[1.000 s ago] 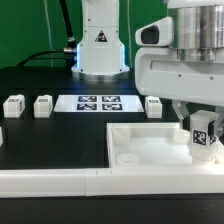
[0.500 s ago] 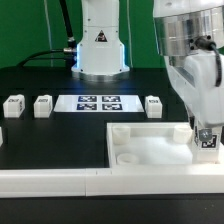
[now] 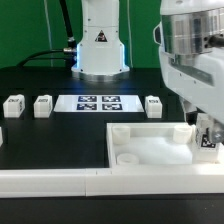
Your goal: Assemble square table
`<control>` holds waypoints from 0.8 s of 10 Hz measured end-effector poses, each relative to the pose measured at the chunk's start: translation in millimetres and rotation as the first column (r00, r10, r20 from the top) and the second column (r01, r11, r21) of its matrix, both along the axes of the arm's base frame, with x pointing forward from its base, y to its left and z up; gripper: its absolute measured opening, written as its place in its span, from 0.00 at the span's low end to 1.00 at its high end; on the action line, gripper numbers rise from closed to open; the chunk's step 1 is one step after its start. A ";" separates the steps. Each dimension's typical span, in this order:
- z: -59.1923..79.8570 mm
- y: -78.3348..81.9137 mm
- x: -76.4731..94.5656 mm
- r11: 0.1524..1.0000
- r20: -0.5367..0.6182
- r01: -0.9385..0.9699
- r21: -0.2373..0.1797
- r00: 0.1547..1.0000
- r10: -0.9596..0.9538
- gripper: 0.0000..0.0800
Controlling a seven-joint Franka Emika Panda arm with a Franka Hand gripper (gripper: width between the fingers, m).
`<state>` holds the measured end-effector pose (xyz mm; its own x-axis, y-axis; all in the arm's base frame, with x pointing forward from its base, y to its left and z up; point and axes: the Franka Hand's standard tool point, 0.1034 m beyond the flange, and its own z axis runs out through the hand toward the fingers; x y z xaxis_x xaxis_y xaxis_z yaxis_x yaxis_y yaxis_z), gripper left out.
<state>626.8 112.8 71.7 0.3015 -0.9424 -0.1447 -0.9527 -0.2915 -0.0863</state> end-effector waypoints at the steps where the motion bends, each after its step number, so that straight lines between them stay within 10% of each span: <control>1: 1.2 1.7 0.5 0.992 0.027 -0.124 -0.009 0.992 0.124 0.80; 5: 0.1 0.7 0.5 0.944 0.065 -0.329 -0.034 0.942 0.330 0.81; 8: -1.8 -8.0 3.4 0.660 0.095 -0.741 -0.124 0.653 0.751 0.81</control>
Offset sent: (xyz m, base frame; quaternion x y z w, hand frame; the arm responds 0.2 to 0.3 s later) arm 0.0000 0.0000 0.0000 0.0000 0.0000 -0.1938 0.9810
